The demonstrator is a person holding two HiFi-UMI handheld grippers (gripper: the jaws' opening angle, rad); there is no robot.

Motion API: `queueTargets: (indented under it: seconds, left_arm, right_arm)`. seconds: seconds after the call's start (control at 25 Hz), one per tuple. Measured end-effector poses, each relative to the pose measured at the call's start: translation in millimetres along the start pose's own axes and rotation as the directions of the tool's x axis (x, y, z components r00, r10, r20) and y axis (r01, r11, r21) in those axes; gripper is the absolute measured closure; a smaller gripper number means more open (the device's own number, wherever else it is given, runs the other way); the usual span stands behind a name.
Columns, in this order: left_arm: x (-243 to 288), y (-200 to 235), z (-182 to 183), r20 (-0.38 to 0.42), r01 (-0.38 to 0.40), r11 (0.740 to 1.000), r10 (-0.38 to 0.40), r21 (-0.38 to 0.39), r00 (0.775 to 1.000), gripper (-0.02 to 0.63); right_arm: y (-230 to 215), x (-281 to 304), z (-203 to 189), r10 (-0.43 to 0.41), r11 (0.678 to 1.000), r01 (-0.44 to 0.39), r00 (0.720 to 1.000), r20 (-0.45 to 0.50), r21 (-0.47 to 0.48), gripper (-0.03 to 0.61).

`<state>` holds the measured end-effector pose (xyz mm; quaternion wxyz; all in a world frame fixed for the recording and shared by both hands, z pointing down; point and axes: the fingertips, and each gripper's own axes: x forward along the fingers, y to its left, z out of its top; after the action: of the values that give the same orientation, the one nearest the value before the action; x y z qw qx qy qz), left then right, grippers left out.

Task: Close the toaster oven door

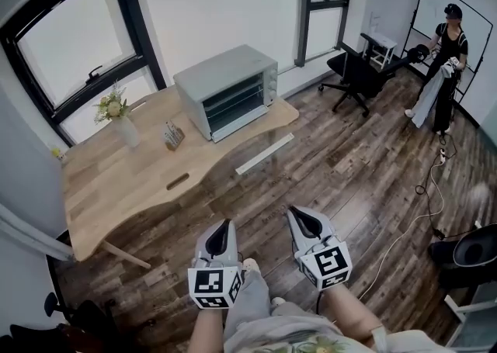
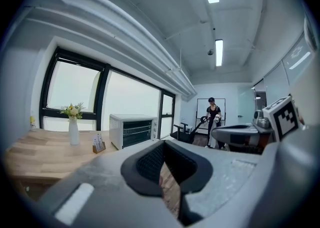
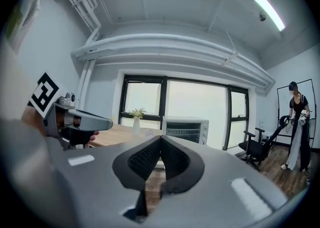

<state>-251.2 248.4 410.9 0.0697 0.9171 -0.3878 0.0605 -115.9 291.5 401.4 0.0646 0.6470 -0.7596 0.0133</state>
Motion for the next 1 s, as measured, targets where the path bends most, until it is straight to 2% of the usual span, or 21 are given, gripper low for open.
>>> queueTargets:
  seconds: [0.44,0.6,0.72,0.88,1.0]
  left_arm:
    - [73,29,-1,-0.035,0.03,0.999,-0.031,-0.014,0.999,0.612]
    - [103,44,7,-0.024,0.05,0.998,-0.051,-0.023,0.998,0.597]
    - [122,57,12,-0.02,0.067,0.998,-0.067,-0.013,0.998,0.545]
    - [143,73,8,-0.05,0.098,0.995,-0.099,-0.005,0.994,0.403]
    - [158,86,2,-0.083,0.131,0.991,-0.13,0.003,0.988,0.355]
  right_arm:
    - [-36,62,-13,-0.02,0.999,0.021,0.999,-0.037,0.027,0.575]
    - [-51,91,-11,-0.014,1.0,0.015,0.998,-0.055,0.022,0.521]
    - [-62,114,-6,-0.022,1.0,0.023,0.998,-0.062,0.009,0.449]
    - [-71,141,-8,-0.047,0.999,0.047,0.995,-0.089,-0.001,0.394]
    - [-76,161,-14,-0.056,0.998,0.056,0.991,-0.119,-0.001,0.361]
